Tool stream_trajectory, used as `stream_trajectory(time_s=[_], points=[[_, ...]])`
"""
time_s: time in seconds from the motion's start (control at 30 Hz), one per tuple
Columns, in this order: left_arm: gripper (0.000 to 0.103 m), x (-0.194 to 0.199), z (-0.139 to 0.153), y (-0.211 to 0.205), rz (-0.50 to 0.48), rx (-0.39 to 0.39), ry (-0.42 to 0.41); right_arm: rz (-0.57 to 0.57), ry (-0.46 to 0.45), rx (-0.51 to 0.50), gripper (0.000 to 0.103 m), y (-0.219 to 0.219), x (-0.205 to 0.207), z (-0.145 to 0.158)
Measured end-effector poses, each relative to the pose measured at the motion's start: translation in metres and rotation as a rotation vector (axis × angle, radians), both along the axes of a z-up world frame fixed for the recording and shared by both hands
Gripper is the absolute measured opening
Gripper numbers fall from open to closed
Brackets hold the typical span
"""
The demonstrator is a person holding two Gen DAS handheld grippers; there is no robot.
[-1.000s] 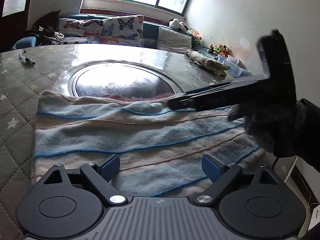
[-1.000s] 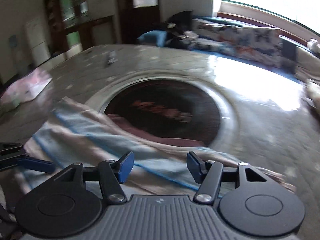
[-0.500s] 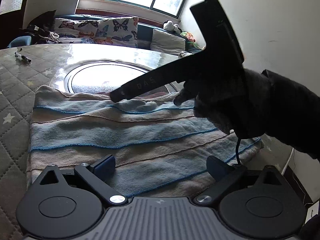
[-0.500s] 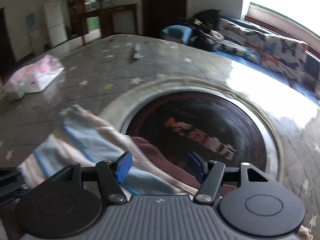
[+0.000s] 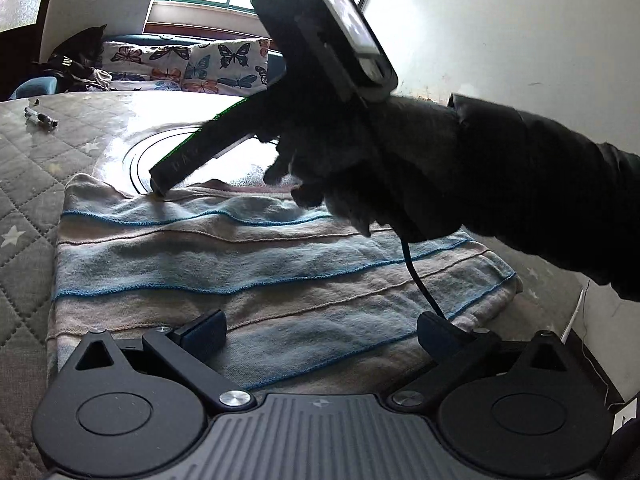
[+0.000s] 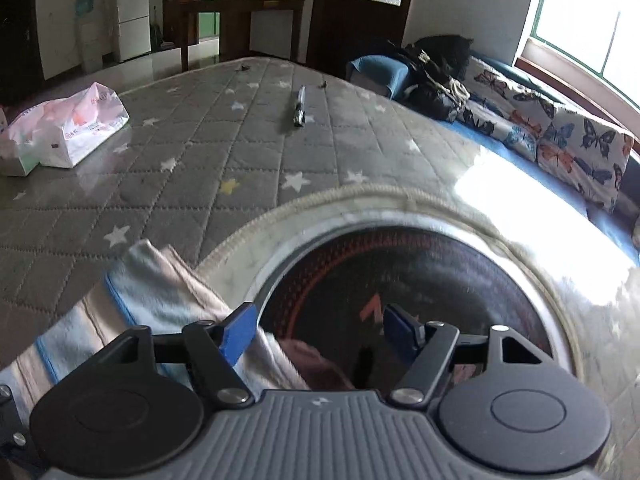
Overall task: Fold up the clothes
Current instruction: 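Move the right gripper over the folded towel toward the left gripper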
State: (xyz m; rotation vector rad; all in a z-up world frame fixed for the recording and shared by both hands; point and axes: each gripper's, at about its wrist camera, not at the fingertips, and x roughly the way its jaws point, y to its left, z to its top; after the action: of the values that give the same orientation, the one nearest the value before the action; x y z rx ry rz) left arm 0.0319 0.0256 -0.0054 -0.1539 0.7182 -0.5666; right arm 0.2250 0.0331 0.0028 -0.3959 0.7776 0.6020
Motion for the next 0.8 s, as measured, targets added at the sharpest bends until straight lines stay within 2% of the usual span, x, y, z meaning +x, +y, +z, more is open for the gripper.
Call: stream_trajectory(time_s=[0.13, 0.3, 0.6, 0.8], points=[[0.103, 0.000, 0.000, 0.001, -0.001, -0.008, -0.001, 0.094, 0.016, 0.021, 0.072, 0.006, -0.010, 0.015], [0.103, -0.001, -0.001, 0.002, -0.002, -0.011, -0.004, 0.204, 0.016, -0.029, 0.072, 0.033, -0.023, 0.006], [0.103, -0.003, -0.002, 0.000, -0.004, -0.002, -0.016, 0.126, -0.043, -0.050, 0.073, 0.064, 0.001, -0.008], [0.103, -0.001, -0.002, 0.000, -0.006, -0.010, -0.015, 0.165, -0.025, -0.025, 0.073, 0.049, 0.000, 0.014]])
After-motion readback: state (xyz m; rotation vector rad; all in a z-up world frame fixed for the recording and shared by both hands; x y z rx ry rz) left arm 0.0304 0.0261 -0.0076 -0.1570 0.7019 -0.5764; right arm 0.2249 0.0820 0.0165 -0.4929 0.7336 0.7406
